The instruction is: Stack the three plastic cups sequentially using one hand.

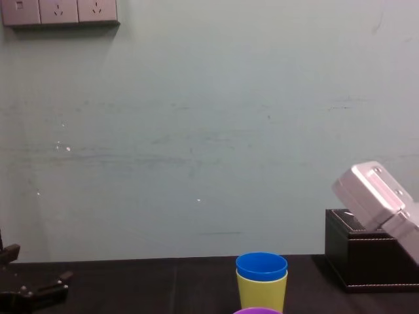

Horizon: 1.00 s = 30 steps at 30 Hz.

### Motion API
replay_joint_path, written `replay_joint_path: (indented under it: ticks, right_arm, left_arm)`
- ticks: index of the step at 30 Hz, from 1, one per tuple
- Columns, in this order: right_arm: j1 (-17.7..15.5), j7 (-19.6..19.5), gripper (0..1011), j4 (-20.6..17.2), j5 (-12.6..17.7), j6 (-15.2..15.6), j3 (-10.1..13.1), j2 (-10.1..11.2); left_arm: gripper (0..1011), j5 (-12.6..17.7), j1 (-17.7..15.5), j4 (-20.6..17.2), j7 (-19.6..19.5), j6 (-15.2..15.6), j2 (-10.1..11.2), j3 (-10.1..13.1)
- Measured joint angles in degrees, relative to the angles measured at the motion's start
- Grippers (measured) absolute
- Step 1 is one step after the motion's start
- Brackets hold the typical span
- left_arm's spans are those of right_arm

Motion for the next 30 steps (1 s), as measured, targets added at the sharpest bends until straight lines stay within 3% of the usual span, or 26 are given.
replay_joint_path:
  ticks: [30]
  right_arm:
    - [2.33,-0.57,1003,4.35,-2.49,-0.97,-0.66,-3.68]
  left_arm:
    - [1000,0.00,0.00,0.00,0.00,0.00,0.00,0.00]
